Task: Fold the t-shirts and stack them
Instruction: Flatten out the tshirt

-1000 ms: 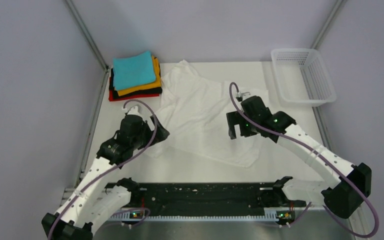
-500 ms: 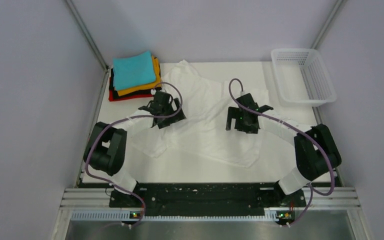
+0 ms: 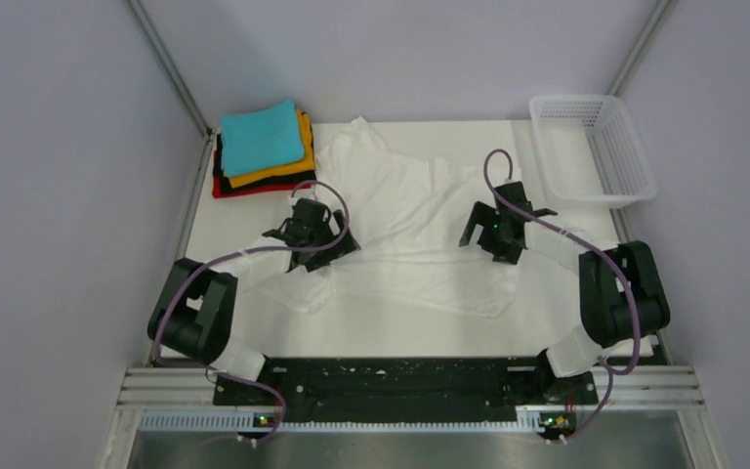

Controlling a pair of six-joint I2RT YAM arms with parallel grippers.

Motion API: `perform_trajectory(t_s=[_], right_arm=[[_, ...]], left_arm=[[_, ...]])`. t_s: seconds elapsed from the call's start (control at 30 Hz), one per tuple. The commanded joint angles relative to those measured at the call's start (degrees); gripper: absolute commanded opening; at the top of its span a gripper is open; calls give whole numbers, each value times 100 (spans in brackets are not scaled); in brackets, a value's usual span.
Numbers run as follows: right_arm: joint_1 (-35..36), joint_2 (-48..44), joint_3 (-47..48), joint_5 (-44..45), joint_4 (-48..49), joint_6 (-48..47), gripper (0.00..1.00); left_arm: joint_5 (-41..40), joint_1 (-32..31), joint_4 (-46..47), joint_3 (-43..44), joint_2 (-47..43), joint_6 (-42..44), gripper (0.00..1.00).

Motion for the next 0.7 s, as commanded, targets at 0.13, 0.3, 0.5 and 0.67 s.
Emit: perform_trajectory(t_s=[0.13,0.3,0.5,0.67], right_arm=[[-1424,-175,-1036,-89,-806,15,99],[-1840,-886,-1185,-174,-1210,13,99],[-1797,-1859,-509,-35,-1584,-300,99],[-747,-2030,-91,405,-1206,-839,99]], left_arm=[[354,-1181,-1465,-945,-1485,-700,99],[1000,-1930,-2178,-1106,-2077,-1289,99],[-618,-1983,-2662,-144,-2827,-935,99],[-1506,-1142,-2285,15,-2299,-770,99]])
